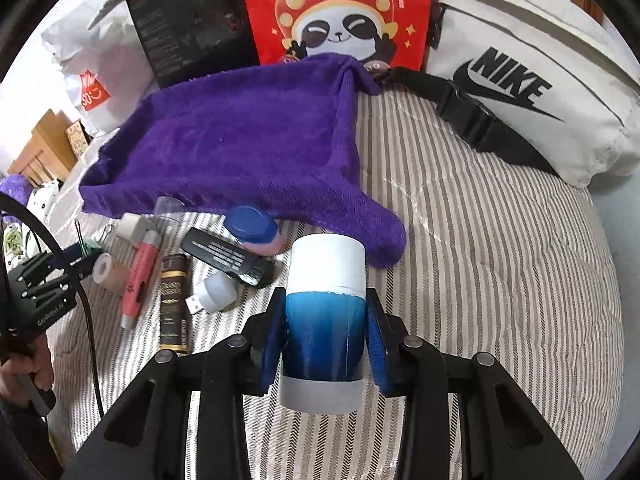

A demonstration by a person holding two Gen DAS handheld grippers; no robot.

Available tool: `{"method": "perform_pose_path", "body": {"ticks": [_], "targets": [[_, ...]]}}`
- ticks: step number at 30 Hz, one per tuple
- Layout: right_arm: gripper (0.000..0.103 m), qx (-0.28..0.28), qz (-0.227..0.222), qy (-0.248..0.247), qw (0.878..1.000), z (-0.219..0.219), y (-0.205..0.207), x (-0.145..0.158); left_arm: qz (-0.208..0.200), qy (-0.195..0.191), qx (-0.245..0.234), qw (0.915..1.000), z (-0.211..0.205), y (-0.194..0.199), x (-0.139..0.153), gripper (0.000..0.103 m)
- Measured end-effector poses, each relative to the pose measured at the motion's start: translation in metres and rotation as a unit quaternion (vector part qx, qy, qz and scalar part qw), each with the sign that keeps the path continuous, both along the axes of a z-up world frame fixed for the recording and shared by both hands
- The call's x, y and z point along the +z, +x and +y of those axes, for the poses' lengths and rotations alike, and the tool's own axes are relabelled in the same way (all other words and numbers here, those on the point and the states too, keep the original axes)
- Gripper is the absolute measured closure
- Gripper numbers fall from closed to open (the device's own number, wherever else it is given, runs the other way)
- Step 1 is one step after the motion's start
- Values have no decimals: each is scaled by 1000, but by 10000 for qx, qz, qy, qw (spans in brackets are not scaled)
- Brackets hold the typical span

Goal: Organize rigid objects
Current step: 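Carry the binder clip and deodorant stick onto the purple towel and release both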

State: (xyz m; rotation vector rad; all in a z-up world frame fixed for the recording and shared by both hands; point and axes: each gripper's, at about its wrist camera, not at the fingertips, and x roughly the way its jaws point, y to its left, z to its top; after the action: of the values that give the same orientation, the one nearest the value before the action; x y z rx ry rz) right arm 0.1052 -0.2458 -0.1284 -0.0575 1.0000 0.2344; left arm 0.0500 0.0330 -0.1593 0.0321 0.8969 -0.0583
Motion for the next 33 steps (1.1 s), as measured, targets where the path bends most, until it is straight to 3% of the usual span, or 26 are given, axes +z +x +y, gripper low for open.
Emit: {"method": "perform_pose_path", "body": {"ticks": [10,15,33], "targets": [[67,318,-212,177,9991,14,9,23,-236,-302,217,9990,13,-9,34,64],[67,353,-280,249,9987,19,22,32,-385,-238,260,9986,19,-1,49,64],[67,480,-421,90,9979,39,98,45,-527,-619,13,9967,23,80,83,64]]}}
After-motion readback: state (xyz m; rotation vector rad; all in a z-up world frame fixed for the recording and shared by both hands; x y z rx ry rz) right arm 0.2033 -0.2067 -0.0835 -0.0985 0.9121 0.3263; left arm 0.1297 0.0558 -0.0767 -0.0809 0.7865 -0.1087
